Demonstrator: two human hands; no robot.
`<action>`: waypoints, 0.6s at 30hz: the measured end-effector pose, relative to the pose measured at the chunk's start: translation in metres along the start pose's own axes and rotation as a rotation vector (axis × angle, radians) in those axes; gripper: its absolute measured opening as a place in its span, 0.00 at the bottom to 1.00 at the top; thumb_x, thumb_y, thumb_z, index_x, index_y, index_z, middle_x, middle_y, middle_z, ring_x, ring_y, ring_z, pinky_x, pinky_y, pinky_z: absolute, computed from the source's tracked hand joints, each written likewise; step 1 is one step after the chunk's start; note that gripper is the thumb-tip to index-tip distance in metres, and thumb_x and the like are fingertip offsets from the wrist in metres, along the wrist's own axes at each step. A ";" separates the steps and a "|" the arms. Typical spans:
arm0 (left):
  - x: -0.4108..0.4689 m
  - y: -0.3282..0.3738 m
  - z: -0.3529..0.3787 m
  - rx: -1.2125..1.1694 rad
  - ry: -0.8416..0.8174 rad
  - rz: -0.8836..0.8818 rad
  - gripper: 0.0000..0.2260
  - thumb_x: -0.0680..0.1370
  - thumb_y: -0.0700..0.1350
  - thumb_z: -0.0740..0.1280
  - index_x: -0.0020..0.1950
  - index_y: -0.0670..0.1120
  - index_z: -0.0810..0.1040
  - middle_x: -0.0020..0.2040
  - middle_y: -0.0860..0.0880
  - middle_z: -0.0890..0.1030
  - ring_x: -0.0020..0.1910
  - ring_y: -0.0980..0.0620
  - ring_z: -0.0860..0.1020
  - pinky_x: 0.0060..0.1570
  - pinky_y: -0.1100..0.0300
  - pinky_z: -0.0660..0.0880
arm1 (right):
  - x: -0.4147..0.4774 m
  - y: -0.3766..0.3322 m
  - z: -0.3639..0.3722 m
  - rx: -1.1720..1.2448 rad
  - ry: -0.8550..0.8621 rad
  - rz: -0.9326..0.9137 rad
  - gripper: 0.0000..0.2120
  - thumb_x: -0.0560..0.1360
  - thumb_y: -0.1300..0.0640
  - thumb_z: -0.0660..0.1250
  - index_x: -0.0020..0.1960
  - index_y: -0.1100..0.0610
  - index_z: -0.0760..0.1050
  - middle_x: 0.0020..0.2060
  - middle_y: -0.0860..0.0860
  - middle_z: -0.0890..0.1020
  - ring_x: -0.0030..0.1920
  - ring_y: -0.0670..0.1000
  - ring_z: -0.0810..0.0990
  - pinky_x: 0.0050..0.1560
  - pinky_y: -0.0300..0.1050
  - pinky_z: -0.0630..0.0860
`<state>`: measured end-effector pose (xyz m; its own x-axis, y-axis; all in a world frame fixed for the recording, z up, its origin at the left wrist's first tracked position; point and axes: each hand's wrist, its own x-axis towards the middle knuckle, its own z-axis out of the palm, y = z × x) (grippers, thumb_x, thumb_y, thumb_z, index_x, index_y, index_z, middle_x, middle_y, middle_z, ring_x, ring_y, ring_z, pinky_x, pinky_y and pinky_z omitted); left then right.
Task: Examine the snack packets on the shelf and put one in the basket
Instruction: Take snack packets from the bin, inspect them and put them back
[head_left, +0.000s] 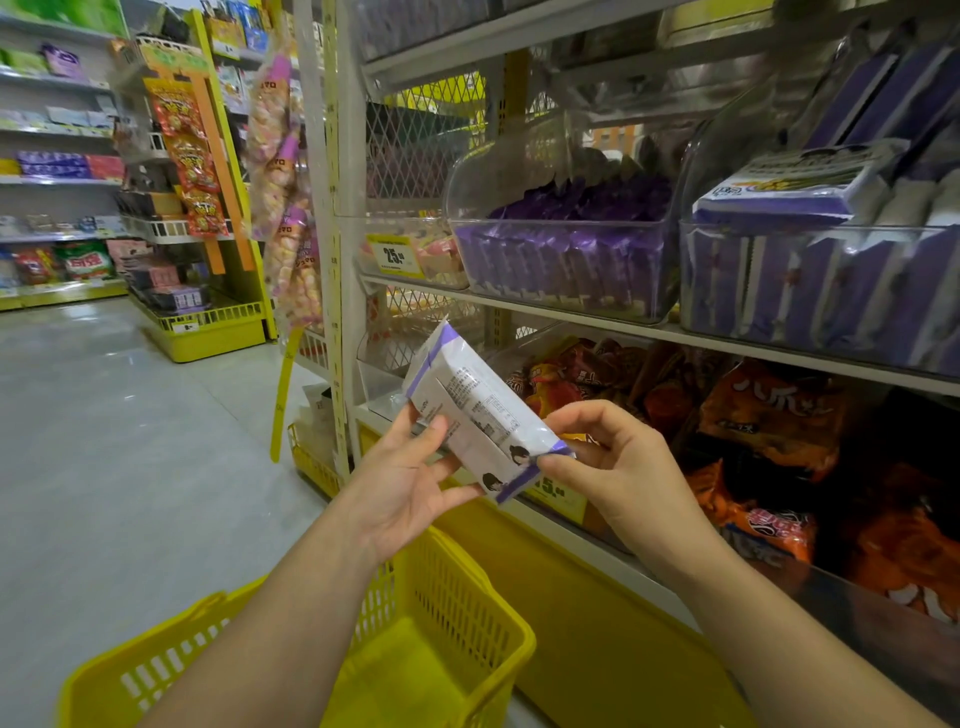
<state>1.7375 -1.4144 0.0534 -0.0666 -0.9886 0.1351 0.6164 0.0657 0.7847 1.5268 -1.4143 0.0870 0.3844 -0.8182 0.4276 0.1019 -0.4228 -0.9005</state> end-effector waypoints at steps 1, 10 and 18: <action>0.000 -0.001 0.000 -0.005 -0.004 -0.005 0.17 0.74 0.41 0.67 0.59 0.59 0.80 0.59 0.45 0.82 0.59 0.41 0.80 0.50 0.33 0.77 | 0.000 0.001 0.000 0.007 0.021 0.001 0.11 0.71 0.69 0.71 0.49 0.58 0.76 0.47 0.45 0.85 0.48 0.46 0.85 0.42 0.36 0.80; -0.003 0.005 0.026 0.311 0.213 0.035 0.26 0.65 0.50 0.75 0.61 0.50 0.73 0.55 0.45 0.84 0.50 0.45 0.84 0.39 0.50 0.81 | 0.002 0.008 0.002 0.147 0.050 0.123 0.12 0.78 0.62 0.64 0.58 0.50 0.78 0.48 0.47 0.85 0.46 0.48 0.85 0.40 0.38 0.80; -0.009 0.011 0.055 0.514 0.155 0.244 0.28 0.65 0.52 0.74 0.62 0.50 0.70 0.47 0.48 0.86 0.43 0.46 0.85 0.35 0.58 0.81 | 0.008 0.014 0.002 0.620 0.111 0.439 0.11 0.81 0.59 0.60 0.58 0.58 0.79 0.43 0.56 0.85 0.37 0.49 0.83 0.34 0.39 0.80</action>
<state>1.7019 -1.3968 0.0942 0.1691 -0.9422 0.2893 0.1372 0.3131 0.9397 1.5331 -1.4261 0.0775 0.4175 -0.9087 -0.0030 0.4702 0.2189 -0.8550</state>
